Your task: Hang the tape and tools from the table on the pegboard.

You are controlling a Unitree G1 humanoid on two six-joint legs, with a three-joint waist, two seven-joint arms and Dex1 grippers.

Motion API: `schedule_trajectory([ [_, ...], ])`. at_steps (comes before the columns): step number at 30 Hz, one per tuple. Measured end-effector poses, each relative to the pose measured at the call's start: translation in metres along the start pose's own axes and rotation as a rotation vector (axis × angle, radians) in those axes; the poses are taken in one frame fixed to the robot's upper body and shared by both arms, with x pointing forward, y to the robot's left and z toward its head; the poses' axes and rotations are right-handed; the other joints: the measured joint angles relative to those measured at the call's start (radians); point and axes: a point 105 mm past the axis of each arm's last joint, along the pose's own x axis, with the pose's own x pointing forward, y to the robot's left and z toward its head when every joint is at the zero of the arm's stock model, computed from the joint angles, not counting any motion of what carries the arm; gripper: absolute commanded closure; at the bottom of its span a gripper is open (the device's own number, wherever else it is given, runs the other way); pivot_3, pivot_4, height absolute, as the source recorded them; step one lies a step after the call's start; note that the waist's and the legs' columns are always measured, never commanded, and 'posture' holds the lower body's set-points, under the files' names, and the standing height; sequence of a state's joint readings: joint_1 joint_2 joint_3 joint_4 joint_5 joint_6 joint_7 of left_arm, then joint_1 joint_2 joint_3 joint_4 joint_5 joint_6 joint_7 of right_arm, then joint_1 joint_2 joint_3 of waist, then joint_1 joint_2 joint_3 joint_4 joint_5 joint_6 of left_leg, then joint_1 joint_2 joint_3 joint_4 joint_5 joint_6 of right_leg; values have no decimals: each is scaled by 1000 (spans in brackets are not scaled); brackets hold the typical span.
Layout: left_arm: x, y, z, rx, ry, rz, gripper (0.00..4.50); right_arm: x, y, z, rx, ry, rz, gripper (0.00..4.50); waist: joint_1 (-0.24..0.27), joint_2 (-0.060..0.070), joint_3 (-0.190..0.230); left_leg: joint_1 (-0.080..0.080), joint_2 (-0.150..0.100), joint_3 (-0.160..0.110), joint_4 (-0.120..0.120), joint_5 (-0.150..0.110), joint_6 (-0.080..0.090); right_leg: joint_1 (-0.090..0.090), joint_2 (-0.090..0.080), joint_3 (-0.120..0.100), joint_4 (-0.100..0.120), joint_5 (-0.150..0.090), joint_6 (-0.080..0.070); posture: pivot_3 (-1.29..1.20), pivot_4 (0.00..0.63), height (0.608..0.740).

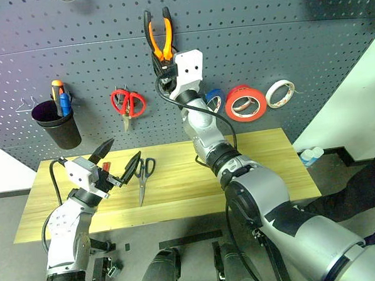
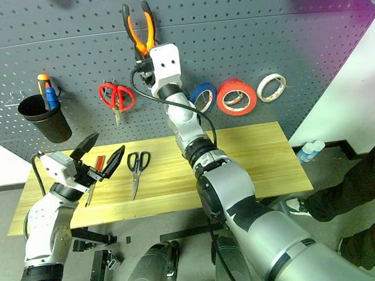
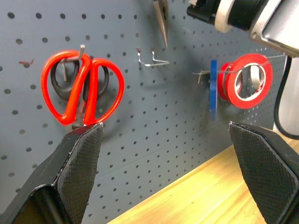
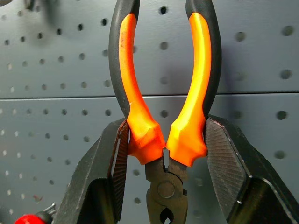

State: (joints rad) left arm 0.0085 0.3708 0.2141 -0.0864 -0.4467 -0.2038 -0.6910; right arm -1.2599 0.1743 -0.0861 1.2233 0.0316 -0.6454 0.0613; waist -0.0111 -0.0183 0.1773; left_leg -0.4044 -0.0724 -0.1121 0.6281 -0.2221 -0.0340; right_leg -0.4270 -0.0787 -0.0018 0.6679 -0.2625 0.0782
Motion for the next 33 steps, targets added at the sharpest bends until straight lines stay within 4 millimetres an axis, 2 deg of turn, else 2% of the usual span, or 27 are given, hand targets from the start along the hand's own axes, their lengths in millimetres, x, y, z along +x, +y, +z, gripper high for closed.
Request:
schedule_trajectory([
  [15, -7, -7, 2, -14, 43, -17, 0, 1, -10, 1, -12, 1, -29, 2434, -1, 5, 9, 0, 0, 0, -1, 0, 0, 0, 0, 0, -2, 0, 0, 140, 207, 740],
  [24, -5, -8, 1, -13, 54, -11, 0, 1, -10, 1, -11, 1, -32, 2434, -1, 6, 25, 0, 0, 0, -2, 0, 0, 0, -1, 0, -3, 0, 0, 146, 238, 740],
  [33, -2, -17, -5, -23, 74, -42, 0, 1, -10, 3, -11, -11, -32, 2434, -1, 6, 45, -1, 0, -1, -4, 0, 0, 0, -2, 1, -4, -1, -1, 146, 260, 740],
])
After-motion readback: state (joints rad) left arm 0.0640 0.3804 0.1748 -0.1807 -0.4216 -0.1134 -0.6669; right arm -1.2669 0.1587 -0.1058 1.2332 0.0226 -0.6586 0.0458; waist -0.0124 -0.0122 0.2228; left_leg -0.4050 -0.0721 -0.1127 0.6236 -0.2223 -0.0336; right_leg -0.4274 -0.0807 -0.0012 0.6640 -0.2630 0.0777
